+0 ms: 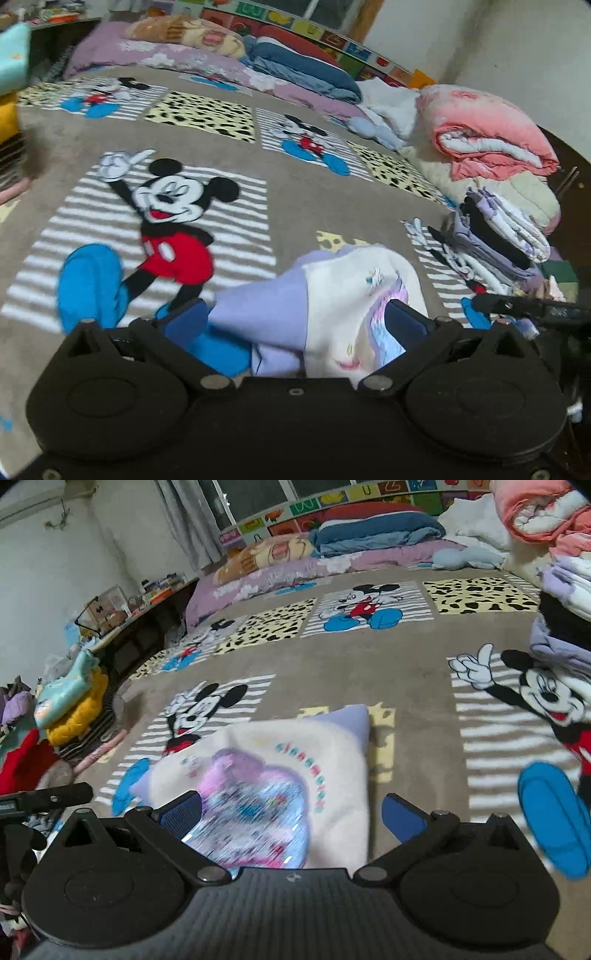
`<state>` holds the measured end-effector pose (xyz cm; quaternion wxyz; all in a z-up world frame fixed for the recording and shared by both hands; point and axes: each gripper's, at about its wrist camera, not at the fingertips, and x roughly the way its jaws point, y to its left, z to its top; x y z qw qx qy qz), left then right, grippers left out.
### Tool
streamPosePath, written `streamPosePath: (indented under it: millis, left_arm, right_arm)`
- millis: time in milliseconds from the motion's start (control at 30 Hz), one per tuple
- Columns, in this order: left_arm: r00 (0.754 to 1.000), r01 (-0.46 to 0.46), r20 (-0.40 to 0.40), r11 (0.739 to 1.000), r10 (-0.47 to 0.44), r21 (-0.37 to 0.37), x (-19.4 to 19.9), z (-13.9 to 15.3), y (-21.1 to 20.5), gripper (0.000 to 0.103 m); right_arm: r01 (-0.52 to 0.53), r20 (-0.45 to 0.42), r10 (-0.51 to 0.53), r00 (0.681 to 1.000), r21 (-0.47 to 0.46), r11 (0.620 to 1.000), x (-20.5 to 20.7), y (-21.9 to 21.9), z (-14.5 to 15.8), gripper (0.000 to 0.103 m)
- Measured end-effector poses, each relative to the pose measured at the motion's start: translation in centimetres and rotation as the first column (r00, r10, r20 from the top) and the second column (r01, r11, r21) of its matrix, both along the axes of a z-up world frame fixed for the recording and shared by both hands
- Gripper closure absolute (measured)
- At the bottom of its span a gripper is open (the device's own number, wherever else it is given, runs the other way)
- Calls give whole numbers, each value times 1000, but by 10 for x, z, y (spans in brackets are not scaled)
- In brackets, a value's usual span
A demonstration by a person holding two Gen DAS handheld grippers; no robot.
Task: Fold clothes
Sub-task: 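Grasp the sweatshirt hem with the right gripper while the left gripper grasps the hem too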
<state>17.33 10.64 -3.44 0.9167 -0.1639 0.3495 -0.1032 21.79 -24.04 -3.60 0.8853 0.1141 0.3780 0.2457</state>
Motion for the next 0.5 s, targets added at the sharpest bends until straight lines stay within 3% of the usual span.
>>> streamPosePath:
  millis: [400,433,500]
  left_arm:
    - [993,77,-72,985,-89,-151,55,-32,14,5]
    - [992,85,-78,984,-98,-155,56,-34,12,10]
    - [989,104,-88,981,-119,-161,56,-37,7,31]
  right_arm:
    - [-23,-106,29,994,62,998,105,1,-44,10]
    - [-21,-122,30,992,73,997,111,2,-49,10]
    - [-26,-142,42,989,111,993,115,4,-59,11]
